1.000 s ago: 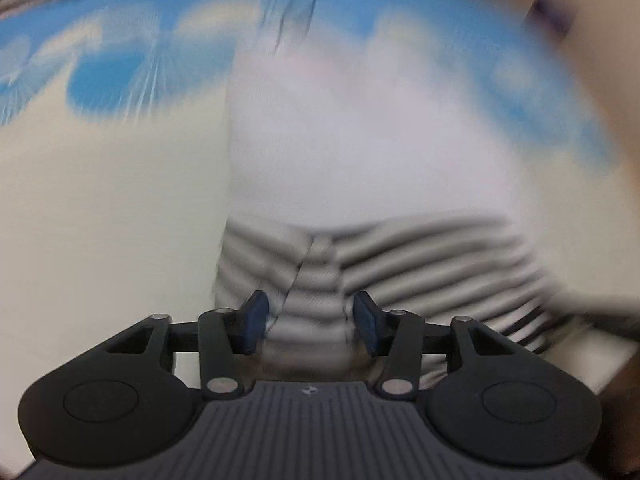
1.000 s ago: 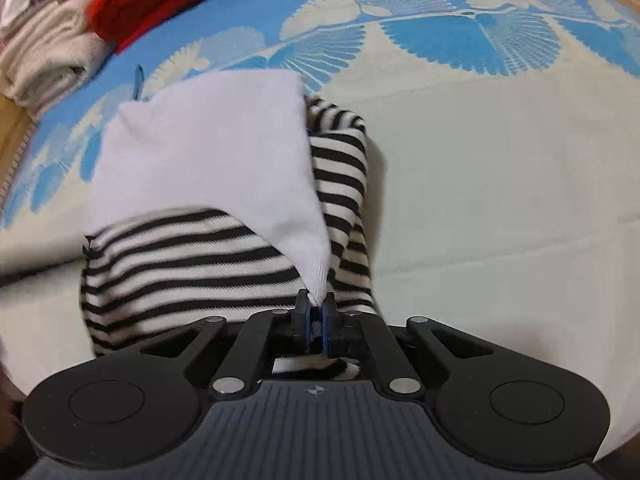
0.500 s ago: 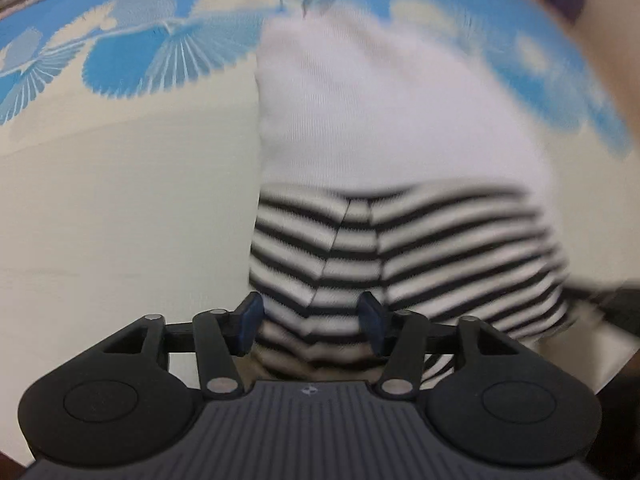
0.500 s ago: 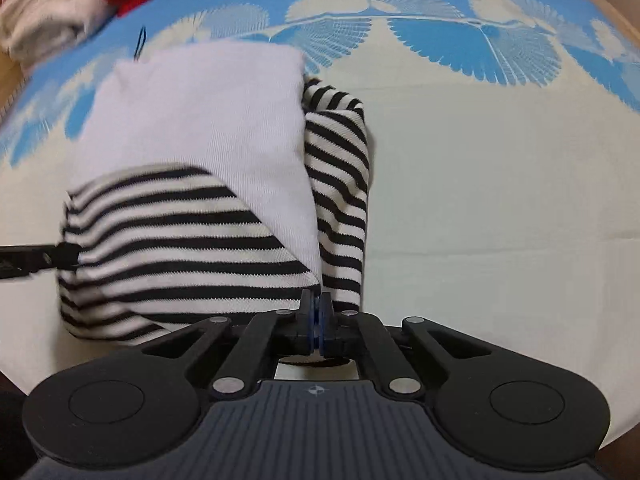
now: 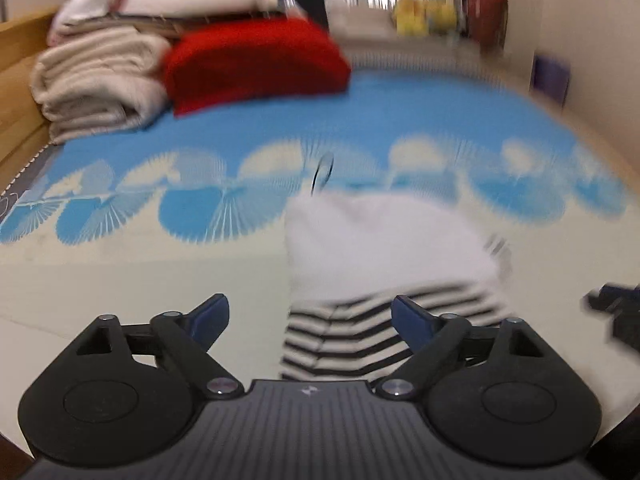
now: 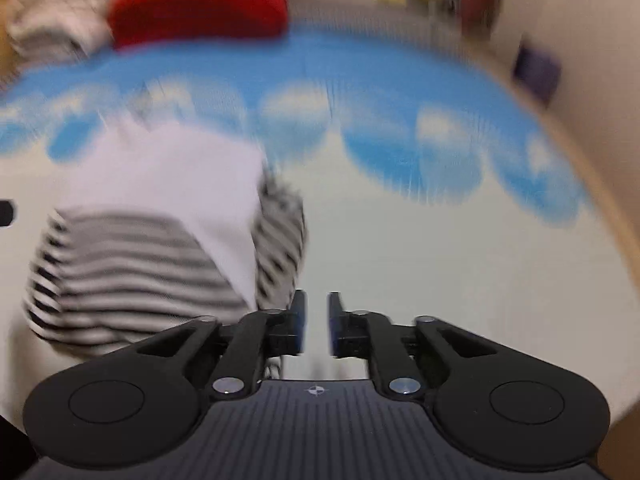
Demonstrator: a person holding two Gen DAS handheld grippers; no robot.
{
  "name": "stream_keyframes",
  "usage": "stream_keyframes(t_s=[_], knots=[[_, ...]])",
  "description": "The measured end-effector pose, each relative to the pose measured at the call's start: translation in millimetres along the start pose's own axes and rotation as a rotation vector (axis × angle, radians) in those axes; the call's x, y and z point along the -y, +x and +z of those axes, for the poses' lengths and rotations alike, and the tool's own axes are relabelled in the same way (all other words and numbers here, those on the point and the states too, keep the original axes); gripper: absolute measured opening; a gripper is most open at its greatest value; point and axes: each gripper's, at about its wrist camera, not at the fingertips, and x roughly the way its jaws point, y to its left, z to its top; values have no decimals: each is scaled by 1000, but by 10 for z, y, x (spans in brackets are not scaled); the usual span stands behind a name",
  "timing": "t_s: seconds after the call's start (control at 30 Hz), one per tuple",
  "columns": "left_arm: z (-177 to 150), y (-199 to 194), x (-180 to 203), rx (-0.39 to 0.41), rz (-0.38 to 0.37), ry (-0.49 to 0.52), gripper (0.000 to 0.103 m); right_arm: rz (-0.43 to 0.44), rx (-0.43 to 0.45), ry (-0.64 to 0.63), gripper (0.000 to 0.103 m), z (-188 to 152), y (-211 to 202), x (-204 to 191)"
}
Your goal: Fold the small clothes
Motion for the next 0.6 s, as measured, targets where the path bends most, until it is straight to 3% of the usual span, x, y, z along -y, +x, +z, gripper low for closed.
stream_keyframes(t_s=[0.03,0.07,0.1,0.2,0.3,0.4,0.5,0.6], knots=[[3,-160,-5,18,-17,-33,92,12,57,0,45,-29,-168,5],[-7,-297,-4,30,-29,-56,93,27,110,4,64,-82,-346,11],[-32,-428,6,36,-34,-68,99,39,143,9,71,-132,-472,20],[-210,-753,115,57,-34,-29,103,73,226,25,75,-332,-837,48],[-492,-919,224,60,-18,15,103,71,240,54,85,-551,-1052,76],[-848,-853,305,51,-15,0,103,76,232,59,91,-666,-1164,44],[-1015,-561,354,-82,-9,6,102,44,221,-10,91,-721,-1130,-43],[-969,-504,331,-53,-34,-46,102,40,201,6,91,-704,-1057,-57]])
